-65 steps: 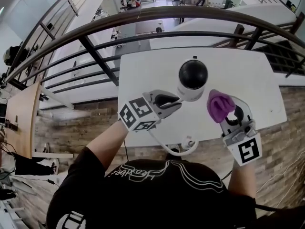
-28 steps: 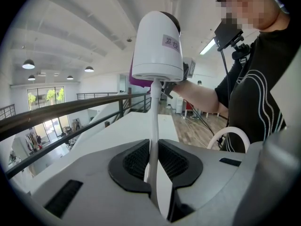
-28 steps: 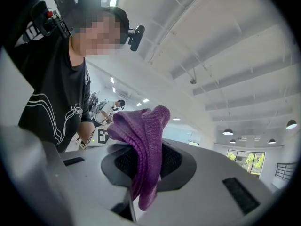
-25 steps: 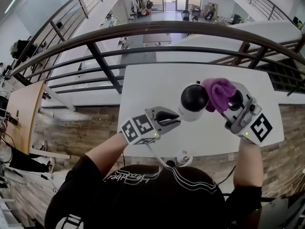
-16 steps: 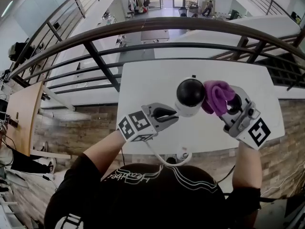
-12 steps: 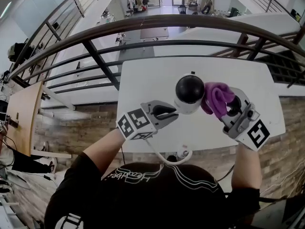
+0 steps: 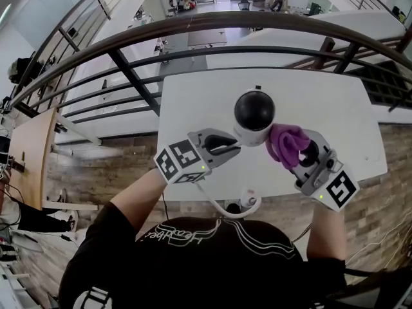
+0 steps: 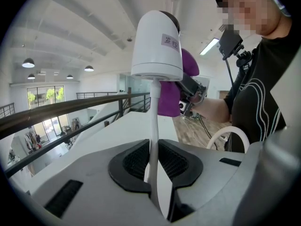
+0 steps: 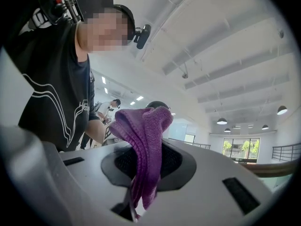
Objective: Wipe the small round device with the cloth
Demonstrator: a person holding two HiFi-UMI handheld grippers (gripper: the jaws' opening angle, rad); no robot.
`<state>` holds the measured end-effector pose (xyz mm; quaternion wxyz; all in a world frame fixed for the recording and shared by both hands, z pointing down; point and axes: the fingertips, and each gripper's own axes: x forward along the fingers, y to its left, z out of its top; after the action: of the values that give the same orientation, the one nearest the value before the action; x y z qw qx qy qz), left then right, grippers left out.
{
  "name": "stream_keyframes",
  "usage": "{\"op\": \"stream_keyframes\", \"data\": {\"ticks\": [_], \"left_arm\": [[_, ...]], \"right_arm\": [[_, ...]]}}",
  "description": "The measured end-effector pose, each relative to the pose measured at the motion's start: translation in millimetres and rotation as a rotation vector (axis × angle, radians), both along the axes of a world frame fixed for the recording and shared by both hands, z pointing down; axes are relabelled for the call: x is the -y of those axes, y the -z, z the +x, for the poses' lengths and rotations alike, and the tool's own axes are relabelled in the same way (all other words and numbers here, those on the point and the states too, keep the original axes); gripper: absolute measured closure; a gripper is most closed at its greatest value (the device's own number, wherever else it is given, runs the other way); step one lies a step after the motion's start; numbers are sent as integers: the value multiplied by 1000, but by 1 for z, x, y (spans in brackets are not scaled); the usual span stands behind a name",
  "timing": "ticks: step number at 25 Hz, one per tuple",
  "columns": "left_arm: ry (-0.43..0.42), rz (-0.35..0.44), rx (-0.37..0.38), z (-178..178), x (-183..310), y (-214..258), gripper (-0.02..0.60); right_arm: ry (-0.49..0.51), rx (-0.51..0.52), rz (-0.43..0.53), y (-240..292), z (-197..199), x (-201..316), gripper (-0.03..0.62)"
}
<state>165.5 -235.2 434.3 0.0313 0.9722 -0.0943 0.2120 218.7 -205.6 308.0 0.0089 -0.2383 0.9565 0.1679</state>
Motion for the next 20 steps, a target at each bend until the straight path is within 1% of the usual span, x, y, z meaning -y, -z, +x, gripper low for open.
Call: {"op": "stream_keyframes", "data": {"ticks": [5, 10, 12, 17, 20], "left_arm": [[-8, -3, -4, -8, -3, -1, 520], [-8, -1, -11, -9, -3, -2, 520], [-14, 0, -16, -7, -2, -1, 520], [-29, 6, 5, -9, -6, -4, 520], [-44, 20, 21, -10, -6, -3, 518]], "right_arm": [[-5, -4, -29, -19, -13, -11, 536], [2, -102, -41, -44, -24, -17, 536], [5, -120, -51, -51, -25, -19, 536], [0, -115, -89, -63, -29, -28, 536], [-21, -89, -102, -61, -28, -28, 536]]}}
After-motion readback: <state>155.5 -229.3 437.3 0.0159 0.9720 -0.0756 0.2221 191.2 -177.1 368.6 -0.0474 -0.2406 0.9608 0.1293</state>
